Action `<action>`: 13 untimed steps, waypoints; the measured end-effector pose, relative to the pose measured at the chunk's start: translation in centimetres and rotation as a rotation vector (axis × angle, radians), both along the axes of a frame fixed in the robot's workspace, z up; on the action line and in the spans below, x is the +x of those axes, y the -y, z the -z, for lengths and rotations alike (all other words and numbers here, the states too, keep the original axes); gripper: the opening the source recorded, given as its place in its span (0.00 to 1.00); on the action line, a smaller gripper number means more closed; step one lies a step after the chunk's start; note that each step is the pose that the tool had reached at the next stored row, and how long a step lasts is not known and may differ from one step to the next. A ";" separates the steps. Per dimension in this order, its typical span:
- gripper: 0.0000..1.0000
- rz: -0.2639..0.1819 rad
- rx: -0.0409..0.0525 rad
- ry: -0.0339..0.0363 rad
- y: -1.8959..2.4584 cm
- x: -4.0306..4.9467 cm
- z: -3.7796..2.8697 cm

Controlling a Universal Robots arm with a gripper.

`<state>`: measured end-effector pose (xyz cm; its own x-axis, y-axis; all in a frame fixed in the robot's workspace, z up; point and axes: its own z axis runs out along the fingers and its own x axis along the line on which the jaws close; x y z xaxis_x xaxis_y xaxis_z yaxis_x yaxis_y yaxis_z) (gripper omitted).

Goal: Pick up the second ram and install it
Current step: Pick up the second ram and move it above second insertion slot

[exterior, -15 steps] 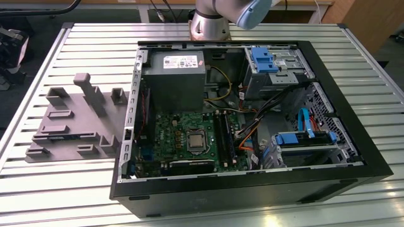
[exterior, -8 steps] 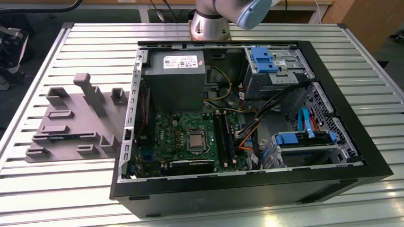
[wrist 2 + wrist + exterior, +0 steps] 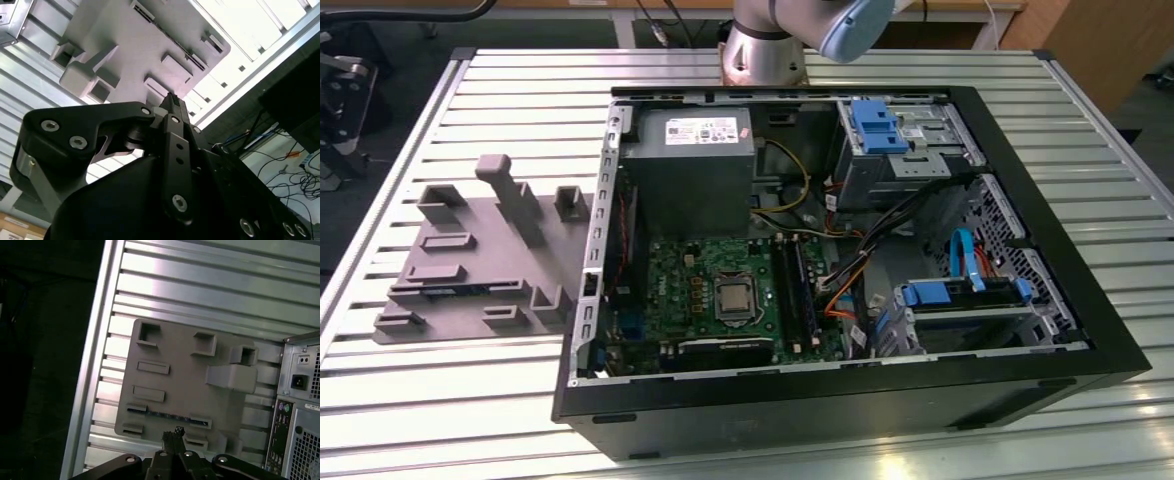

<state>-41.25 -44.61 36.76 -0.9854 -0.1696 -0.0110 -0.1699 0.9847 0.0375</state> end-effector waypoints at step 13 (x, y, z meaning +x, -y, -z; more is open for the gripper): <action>0.11 -0.030 -0.0001 0.0000 0.00 -0.04 0.00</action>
<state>-41.28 -44.61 36.75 -0.9799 -0.1994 -0.0109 -0.1997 0.9791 0.0374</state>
